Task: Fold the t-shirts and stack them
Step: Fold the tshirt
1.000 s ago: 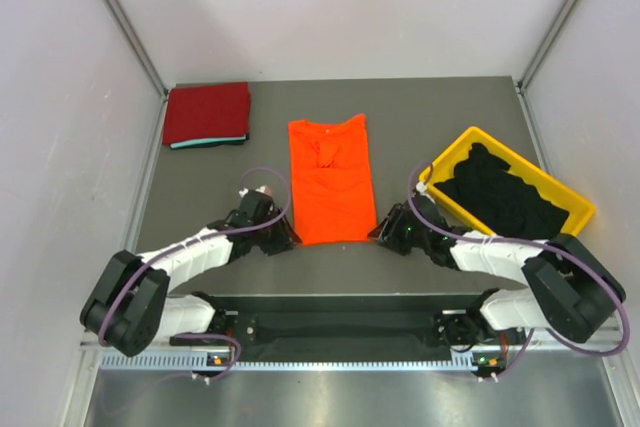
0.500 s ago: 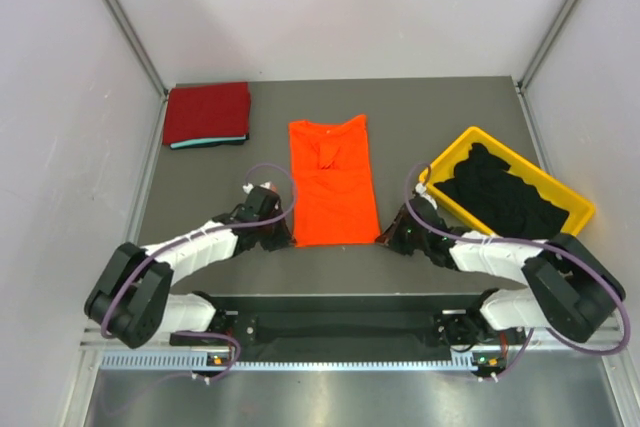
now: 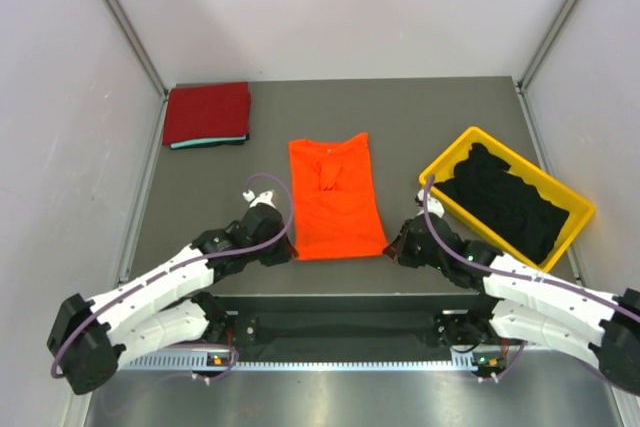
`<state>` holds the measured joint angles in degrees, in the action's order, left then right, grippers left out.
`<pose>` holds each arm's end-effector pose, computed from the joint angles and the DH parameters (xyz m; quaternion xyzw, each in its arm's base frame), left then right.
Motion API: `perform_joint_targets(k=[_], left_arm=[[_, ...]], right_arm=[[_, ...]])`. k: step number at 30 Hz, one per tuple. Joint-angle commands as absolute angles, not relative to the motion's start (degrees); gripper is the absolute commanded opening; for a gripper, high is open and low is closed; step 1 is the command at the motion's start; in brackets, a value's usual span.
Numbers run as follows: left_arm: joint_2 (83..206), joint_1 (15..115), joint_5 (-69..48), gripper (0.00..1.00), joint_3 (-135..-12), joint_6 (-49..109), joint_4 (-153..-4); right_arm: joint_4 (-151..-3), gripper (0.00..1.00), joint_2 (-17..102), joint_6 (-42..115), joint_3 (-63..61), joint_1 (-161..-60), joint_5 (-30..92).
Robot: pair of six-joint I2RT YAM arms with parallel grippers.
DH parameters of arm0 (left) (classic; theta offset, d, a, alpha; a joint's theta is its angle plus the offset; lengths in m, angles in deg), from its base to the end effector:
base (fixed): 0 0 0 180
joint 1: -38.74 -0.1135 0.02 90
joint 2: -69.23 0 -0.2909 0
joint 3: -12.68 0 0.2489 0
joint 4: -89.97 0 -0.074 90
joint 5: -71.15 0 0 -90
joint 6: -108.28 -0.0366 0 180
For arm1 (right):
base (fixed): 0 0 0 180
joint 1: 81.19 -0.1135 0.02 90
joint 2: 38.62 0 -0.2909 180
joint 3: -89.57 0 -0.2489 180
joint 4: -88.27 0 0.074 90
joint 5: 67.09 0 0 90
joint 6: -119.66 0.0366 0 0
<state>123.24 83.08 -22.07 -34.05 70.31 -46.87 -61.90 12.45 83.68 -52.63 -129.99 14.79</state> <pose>0.1204 -0.1148 0.2321 -0.0726 0.9379 -0.2345 0.2452 0.1092 0.1169 0.2073 0.0698 0.9129 0.2698 0.2984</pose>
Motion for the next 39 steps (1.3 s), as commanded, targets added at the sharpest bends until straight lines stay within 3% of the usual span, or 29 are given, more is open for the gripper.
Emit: perform_joint_targets(k=[1,11,16,26,39], left_arm=[[119.33,86.37,-25.7,0.0,-35.98,74.35,-40.31],[122.65,86.12,-31.84,0.0,-44.23,71.73,-39.89],[129.51,77.17,-27.92,0.0,-51.37,64.96,-41.53],[151.81,60.29,-17.02,0.0,-71.38,53.98,-48.48],[181.53,52.11,-9.1,0.0,-95.38,49.75,-50.77]], right_arm=[[-54.5,0.0,7.71,82.4,-50.65,-132.86,10.43],[-51.24,0.0,13.32,73.7,-39.68,-133.75,7.0],[-52.73,0.0,20.26,64.14,-33.08,-125.94,11.73],[-53.88,0.0,46.15,49.44,-7.87,-111.08,26.95],[-51.06,0.0,74.05,46.18,20.01,-105.54,31.35]])
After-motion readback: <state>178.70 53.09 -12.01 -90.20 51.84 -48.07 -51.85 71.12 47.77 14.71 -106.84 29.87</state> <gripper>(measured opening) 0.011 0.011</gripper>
